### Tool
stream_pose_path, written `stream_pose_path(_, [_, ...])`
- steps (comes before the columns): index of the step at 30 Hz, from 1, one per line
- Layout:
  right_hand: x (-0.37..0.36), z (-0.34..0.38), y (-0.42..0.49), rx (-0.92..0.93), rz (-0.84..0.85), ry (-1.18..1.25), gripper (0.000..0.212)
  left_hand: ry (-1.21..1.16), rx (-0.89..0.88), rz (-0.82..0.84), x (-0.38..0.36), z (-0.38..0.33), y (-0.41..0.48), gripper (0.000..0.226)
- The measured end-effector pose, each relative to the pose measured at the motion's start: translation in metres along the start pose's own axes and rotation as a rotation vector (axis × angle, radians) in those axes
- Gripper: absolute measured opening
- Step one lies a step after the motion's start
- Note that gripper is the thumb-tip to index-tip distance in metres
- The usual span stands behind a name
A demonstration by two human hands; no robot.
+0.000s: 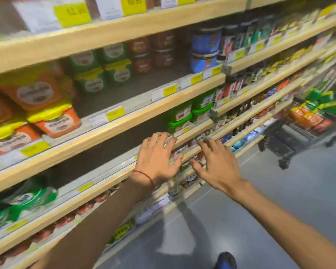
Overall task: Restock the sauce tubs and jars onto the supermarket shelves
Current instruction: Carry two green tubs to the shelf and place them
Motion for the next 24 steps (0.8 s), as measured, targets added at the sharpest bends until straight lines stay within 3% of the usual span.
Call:
stream_pose_path(7, [0.003, -0.165, -0.061, -0.212, -0.006, 0.028, 0.069, -0.015, -0.157, 0.141, -0.058, -0.169, 0.068, 0.080])
stream_pose_path(13, [0.003, -0.315, -0.105, -0.370, 0.033, 0.020, 0.070, -0.121, -0.218, 0.153, -0.109, -0.309, 0.124, 0.070])
stream_pose_path(16, [0.009, -0.383, -0.122, -0.455, 0.003, 0.022, 0.067, -0.123, -0.284, 0.228, -0.131, -0.375, 0.154, 0.073])
stream_pose_path(24, [0.032, -0.601, -0.132, -0.713, -0.147, 0.100, 0.061, -0.127, -0.433, 0.222, -0.181, -0.537, 0.278, 0.069])
Point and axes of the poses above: each hand's wrist, its own y-axis towards the middle knuckle, its own x-axis out of the back of the hand, z = x × y, the point moved 7 cm from there along y, towards the middle knuckle, and after that the axes turned 11 degrees about x, right-handed, at the moved point
